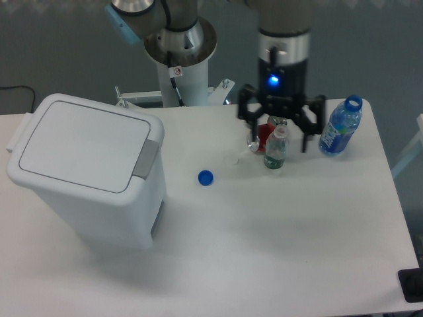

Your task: Close the trash can

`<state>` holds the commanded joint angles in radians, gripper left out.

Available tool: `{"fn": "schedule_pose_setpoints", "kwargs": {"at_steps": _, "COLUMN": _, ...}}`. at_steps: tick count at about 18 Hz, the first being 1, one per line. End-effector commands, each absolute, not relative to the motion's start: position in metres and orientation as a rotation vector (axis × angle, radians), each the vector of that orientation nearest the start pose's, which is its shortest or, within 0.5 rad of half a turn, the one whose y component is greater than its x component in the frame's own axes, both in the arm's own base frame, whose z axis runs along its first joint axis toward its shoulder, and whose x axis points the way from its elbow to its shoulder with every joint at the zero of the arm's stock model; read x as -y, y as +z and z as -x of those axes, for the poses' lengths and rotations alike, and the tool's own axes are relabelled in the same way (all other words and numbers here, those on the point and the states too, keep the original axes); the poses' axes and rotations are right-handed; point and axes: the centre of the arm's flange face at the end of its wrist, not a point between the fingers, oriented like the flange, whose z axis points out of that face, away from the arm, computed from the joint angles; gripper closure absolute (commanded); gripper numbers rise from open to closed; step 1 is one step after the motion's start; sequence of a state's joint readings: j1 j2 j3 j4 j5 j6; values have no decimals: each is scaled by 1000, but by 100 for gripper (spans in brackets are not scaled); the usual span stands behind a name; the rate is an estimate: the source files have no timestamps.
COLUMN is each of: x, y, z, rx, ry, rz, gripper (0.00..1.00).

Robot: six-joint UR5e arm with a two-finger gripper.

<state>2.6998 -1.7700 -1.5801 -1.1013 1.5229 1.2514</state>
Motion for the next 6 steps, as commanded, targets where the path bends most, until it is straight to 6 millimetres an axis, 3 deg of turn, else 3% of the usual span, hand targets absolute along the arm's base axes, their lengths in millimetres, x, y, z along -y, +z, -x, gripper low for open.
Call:
{"fn": "schedule_pose_setpoints", "kwargs": {"at_steps": 2, "x": -382, "y": 404, "z": 488, "rx": -216, "ry": 287, "rz": 3014, "gripper": 0}}
{"fn": "schedule_pose_setpoints", "kwargs": {"at_steps": 6, "x": -387, "y": 383, "z": 515, "rx": -202, "ry": 206, "rz": 3050, "gripper": 0}}
